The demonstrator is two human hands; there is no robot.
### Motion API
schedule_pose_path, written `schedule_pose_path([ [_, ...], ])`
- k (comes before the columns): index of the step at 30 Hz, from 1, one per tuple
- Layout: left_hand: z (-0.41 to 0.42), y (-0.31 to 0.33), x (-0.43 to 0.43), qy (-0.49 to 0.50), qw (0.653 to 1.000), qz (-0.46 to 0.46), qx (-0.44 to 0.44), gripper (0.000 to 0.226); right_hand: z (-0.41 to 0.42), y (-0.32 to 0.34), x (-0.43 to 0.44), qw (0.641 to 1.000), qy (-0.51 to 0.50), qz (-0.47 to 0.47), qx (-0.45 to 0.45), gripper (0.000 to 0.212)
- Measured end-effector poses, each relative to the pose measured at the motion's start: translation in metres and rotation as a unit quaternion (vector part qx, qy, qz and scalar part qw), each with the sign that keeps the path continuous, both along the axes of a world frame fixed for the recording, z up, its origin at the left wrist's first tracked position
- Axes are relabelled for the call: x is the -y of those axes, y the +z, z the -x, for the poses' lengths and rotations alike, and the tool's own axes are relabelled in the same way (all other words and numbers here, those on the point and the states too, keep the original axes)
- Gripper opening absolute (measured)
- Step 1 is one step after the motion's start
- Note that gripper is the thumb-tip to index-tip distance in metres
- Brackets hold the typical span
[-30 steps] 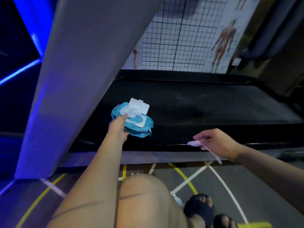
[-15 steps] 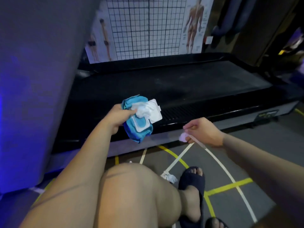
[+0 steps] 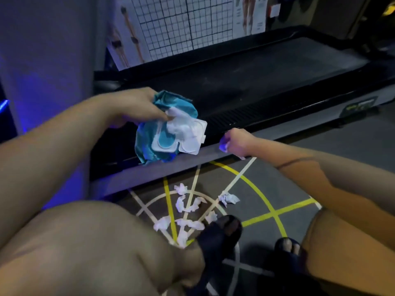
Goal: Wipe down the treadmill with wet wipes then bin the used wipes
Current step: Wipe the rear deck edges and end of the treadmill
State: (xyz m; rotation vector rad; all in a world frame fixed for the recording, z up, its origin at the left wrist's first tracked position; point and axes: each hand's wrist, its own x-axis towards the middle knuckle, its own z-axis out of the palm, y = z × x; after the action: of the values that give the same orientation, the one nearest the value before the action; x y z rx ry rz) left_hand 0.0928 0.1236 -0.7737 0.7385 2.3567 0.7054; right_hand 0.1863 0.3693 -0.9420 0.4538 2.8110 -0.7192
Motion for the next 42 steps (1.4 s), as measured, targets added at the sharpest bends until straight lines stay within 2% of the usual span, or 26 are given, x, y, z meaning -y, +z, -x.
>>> schedule_pose_path([
  [3, -0.003, -0.023, 0.011, 0.0, 1.0, 0.021, -0.013, 0.014, 0.008, -0.017, 0.008, 0.995, 0.049, -0.053, 0.07, 0.028],
  [7, 0.009, -0.039, 0.044, 0.059, 0.998, 0.0, -0.027, 0.009, 0.025, -0.064, 0.025, 0.989, 0.07, -0.082, 0.099, 0.017],
  [12, 0.02, -0.082, 0.081, 0.203, 0.974, -0.102, -0.001, 0.017, 0.01, -0.186, 0.051, 0.993, -0.028, -0.009, 0.113, 0.021],
  [14, 0.014, -0.121, 0.092, 0.297, 0.942, -0.157, 0.02, 0.017, -0.005, -0.234, 0.056, 0.987, -0.031, -0.021, 0.157, 0.039],
  [16, 0.005, -0.163, 0.1, 0.387, 0.897, -0.205, 0.063, 0.019, -0.019, -0.287, 0.054, 0.984, -0.012, -0.098, 0.15, 0.062],
  [17, -0.001, -0.182, 0.102, 0.429, 0.871, -0.221, 0.092, 0.021, -0.025, -0.311, 0.053, 0.984, -0.026, -0.086, 0.153, 0.067],
  [19, -0.012, -0.211, 0.104, 0.49, 0.829, -0.231, 0.14, 0.023, -0.035, -0.352, 0.047, 0.976, -0.048, -0.07, 0.2, 0.057],
  [21, -0.017, -0.226, 0.103, 0.513, 0.813, -0.228, 0.155, 0.017, -0.044, -0.342, 0.053, 0.972, -0.039, -0.07, 0.223, 0.051],
  [23, -0.017, -0.232, 0.102, 0.506, 0.82, -0.223, 0.144, 0.013, -0.055, -0.319, 0.058, 0.978, -0.014, -0.059, 0.201, 0.055],
  [24, -0.015, -0.236, 0.103, 0.5, 0.826, -0.22, 0.138, 0.013, -0.059, -0.313, 0.056, 0.978, 0.025, -0.066, 0.195, 0.048],
  [27, -0.014, -0.244, 0.107, 0.492, 0.832, -0.214, 0.139, 0.012, -0.066, -0.299, 0.073, 0.987, 0.013, -0.012, 0.161, 0.029],
  [31, -0.018, -0.26, 0.109, 0.5, 0.829, -0.189, 0.163, 0.01, -0.065, -0.295, 0.087, 0.981, 0.011, 0.035, 0.191, 0.042],
  [34, -0.014, -0.265, 0.112, 0.516, 0.821, -0.184, 0.162, 0.005, -0.056, -0.304, 0.095, 0.981, 0.075, -0.01, 0.176, 0.032],
  [35, -0.012, -0.266, 0.114, 0.525, 0.815, -0.186, 0.159, 0.005, -0.055, -0.31, 0.098, 0.97, 0.136, -0.046, 0.194, 0.024],
  [36, -0.01, -0.268, 0.118, 0.533, 0.81, -0.189, 0.154, 0.004, -0.054, -0.325, 0.101, 0.963, 0.145, -0.002, 0.226, 0.018],
  [37, -0.008, -0.269, 0.123, 0.539, 0.806, -0.192, 0.151, 0.005, -0.054, -0.332, 0.104, 0.956, 0.189, -0.054, 0.218, 0.021],
  [38, -0.007, -0.27, 0.128, 0.545, 0.803, -0.192, 0.147, 0.009, -0.052, -0.339, 0.106, 0.951, 0.193, -0.074, 0.229, 0.023],
  [39, -0.006, -0.272, 0.135, 0.553, 0.799, -0.188, 0.143, 0.014, -0.052, -0.336, 0.108, 0.966, 0.129, 0.03, 0.224, 0.024],
  [40, -0.006, -0.273, 0.142, 0.564, 0.793, -0.181, 0.141, 0.019, -0.053, -0.326, 0.112, 0.965, 0.103, 0.094, 0.221, 0.034],
  [41, -0.008, -0.274, 0.15, 0.575, 0.786, -0.178, 0.139, 0.022, -0.052, -0.329, 0.118, 0.978, 0.113, 0.075, 0.158, 0.05],
  [42, -0.009, -0.275, 0.158, 0.583, 0.781, -0.178, 0.139, 0.023, -0.052, -0.336, 0.126, 0.974, 0.18, 0.027, 0.138, 0.058],
])
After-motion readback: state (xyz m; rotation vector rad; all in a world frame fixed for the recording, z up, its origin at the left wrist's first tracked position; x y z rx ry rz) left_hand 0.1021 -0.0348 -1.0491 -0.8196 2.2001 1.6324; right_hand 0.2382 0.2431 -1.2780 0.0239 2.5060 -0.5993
